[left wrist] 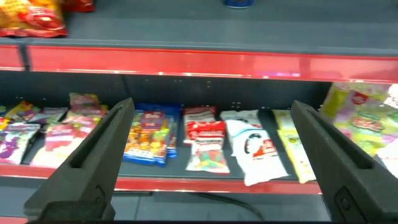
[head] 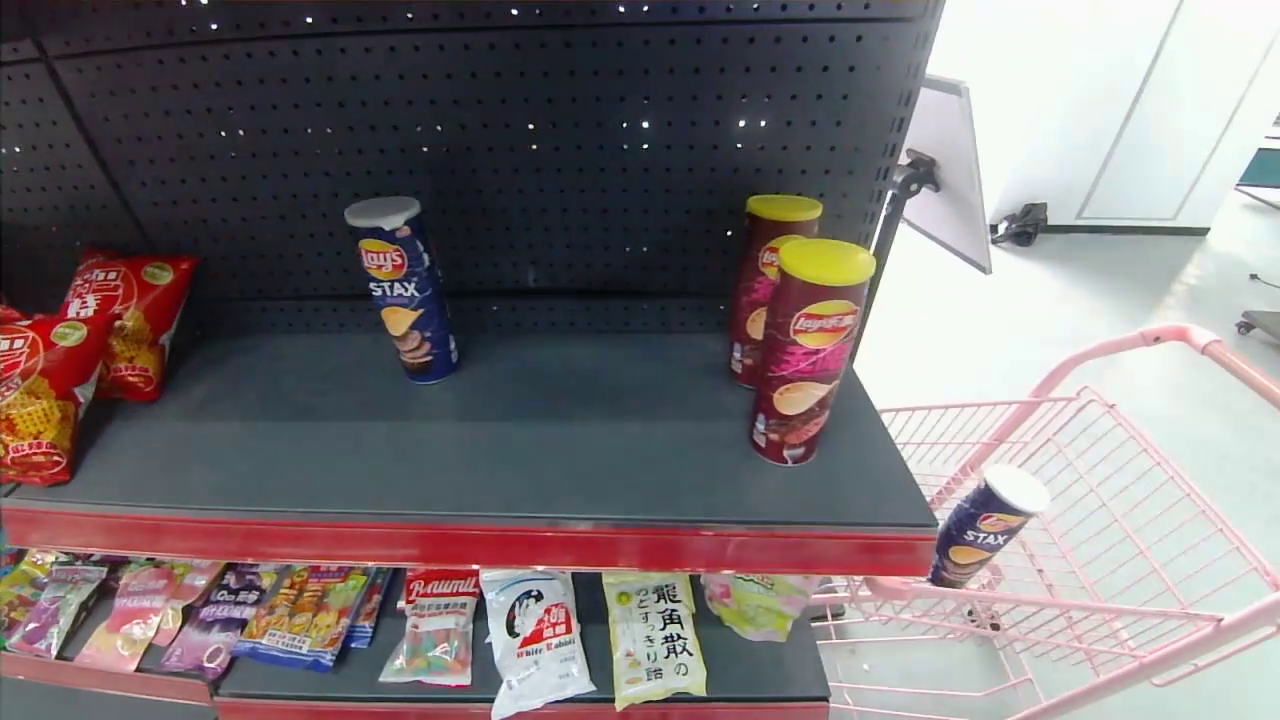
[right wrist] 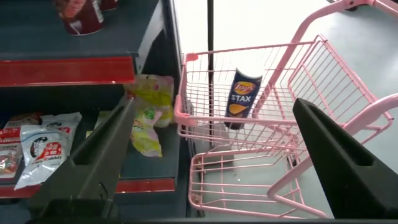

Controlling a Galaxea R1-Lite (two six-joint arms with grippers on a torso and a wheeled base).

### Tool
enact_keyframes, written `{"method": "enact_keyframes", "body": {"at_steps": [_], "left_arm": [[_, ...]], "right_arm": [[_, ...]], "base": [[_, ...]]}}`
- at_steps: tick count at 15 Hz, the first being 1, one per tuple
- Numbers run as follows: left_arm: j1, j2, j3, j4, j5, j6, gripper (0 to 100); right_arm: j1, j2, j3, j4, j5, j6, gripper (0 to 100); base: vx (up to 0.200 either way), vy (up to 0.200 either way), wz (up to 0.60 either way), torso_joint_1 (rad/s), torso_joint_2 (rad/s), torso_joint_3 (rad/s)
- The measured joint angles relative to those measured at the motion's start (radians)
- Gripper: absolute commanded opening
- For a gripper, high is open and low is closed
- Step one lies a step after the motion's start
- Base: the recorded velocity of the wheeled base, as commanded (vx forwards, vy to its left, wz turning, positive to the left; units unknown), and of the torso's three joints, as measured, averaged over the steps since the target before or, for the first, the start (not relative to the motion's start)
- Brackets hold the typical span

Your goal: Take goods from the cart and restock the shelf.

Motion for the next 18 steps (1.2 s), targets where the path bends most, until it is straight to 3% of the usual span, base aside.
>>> {"method": "enact_keyframes", "body": {"at_steps": [9,18], "left_arm": [[0.000,0.000,0.000,0.000,0.000,0.000,100],[0.000,0.000,0.000,0.000,0.000,-0.002,100]], "right_arm": [[0.000,0.000,0.000,0.000,0.000,0.000,100],[0.000,0.000,0.000,0.000,0.000,0.000,100]], "base": [[0.000,-0.200,0.00,0.003,0.00,0.001],[0.000,0.000,0.00,0.000,0.00,0.000]]}}
